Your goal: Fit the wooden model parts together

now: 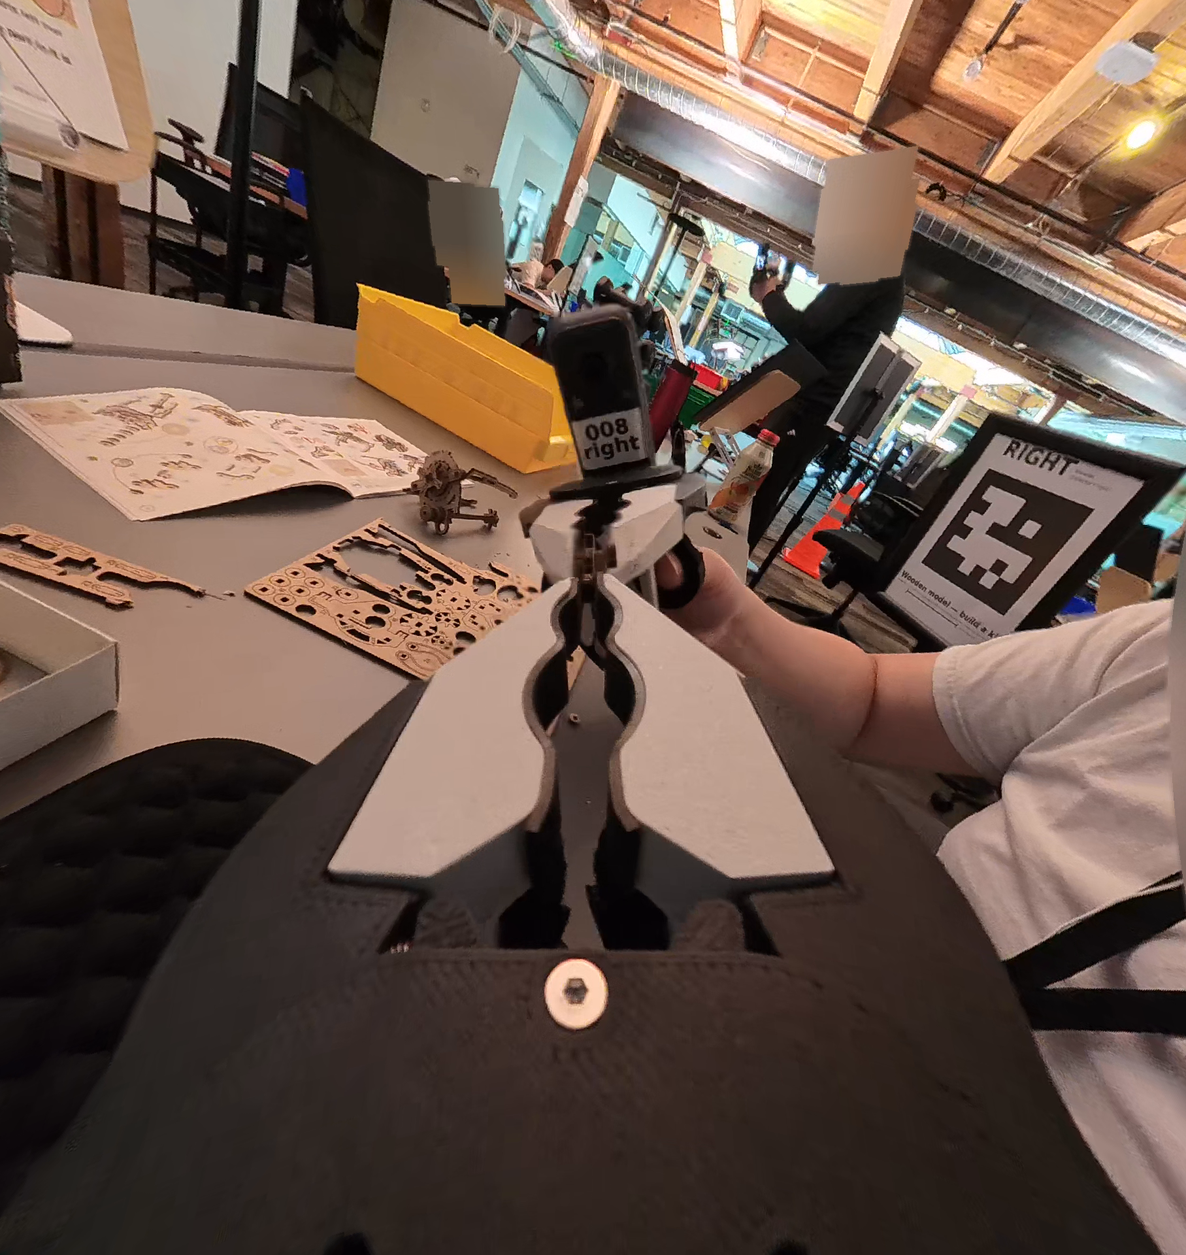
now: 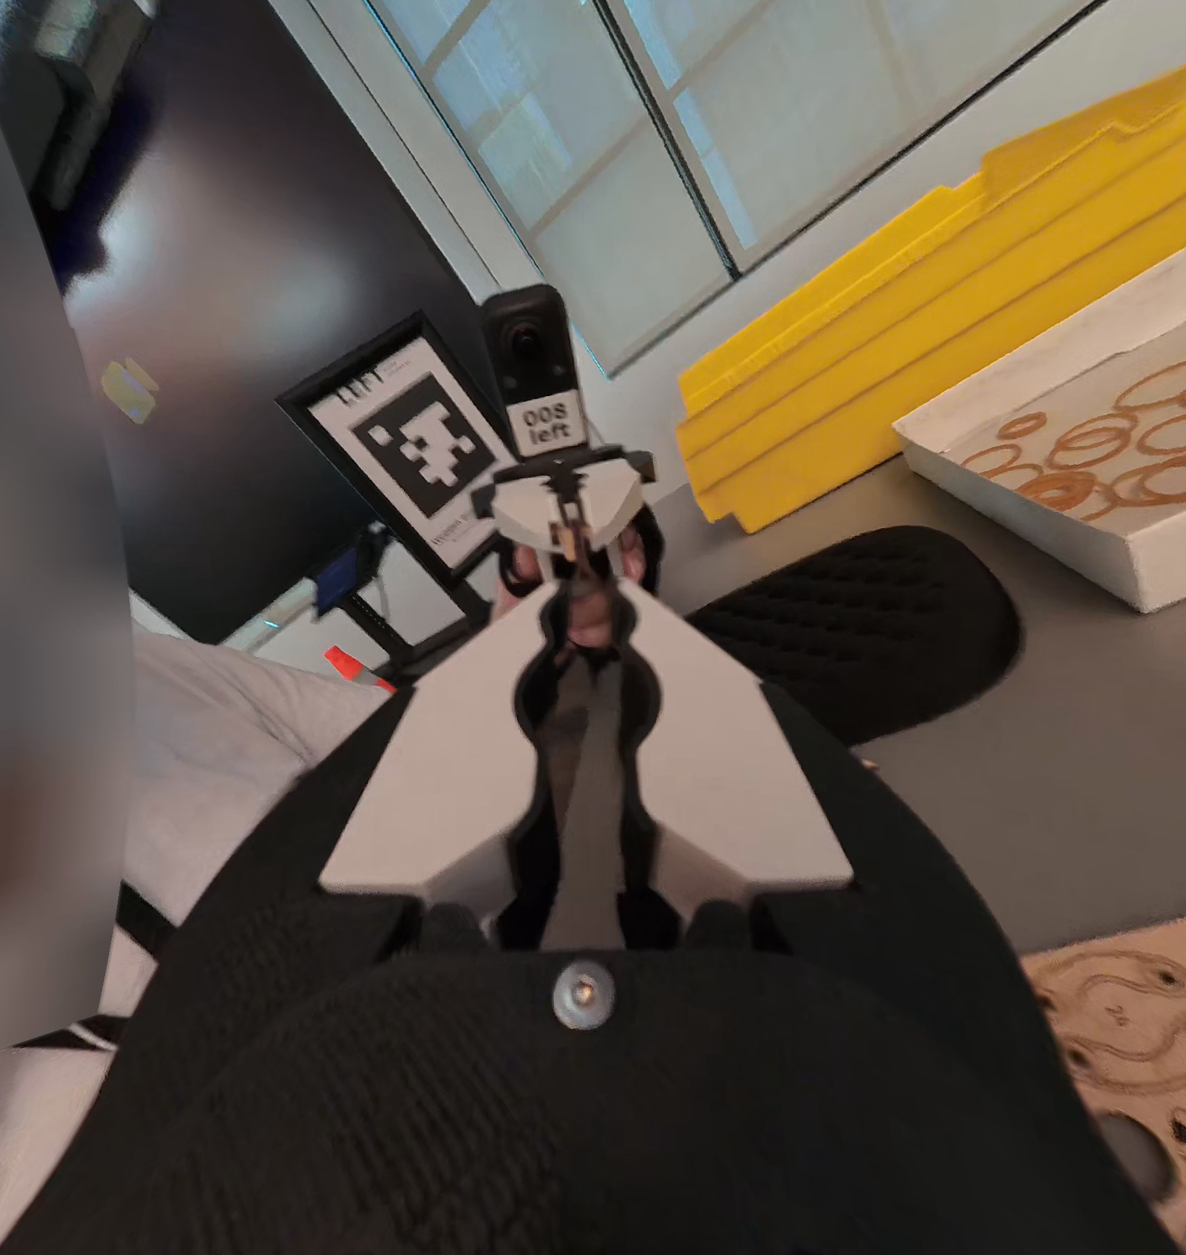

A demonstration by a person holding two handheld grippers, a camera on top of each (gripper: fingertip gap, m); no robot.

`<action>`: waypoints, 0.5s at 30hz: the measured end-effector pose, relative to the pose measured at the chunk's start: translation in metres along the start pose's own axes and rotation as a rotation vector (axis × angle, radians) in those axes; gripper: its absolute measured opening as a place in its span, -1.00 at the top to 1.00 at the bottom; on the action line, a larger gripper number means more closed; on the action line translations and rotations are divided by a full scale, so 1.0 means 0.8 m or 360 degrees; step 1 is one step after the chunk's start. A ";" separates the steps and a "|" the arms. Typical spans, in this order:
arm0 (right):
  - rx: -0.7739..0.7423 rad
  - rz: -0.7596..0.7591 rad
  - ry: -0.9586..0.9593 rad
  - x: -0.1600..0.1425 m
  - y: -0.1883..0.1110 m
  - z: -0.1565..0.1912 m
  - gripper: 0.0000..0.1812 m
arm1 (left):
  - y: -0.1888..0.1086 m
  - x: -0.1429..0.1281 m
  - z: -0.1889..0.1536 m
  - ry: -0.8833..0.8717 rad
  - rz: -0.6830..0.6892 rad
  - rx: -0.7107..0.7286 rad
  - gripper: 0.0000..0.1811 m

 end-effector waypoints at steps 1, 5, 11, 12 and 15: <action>-0.0073 0.0057 -0.0051 -0.001 -0.001 -0.006 0.74 | -0.006 0.004 0.001 -0.0005 -0.0031 0.0015 0.99; -0.0496 0.0748 -0.0424 -0.040 -0.007 -0.064 0.71 | -0.035 0.010 0.009 -0.0022 -0.0076 0.0108 0.99; -0.0731 0.1554 -0.0674 -0.082 0.011 -0.105 0.65 | -0.048 0.003 0.015 0.0027 -0.0025 0.0249 0.98; -0.0752 0.1615 -0.0693 -0.085 0.013 -0.107 0.66 | -0.049 0.002 0.015 0.0029 -0.0018 0.0261 0.99; -0.0741 0.1720 -0.0715 -0.089 0.022 -0.107 0.70 | -0.053 -0.001 0.012 0.0024 -0.0004 0.0268 0.98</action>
Point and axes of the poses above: each gripper's, where its closed fingertips meet, y out along the fingers, x out of its top, z = x × y across the jaws, the point moved 2 cm from there along -y, back along the fingers, and after that the axes turned 3 degrees about -y, right-handed, at the moved point
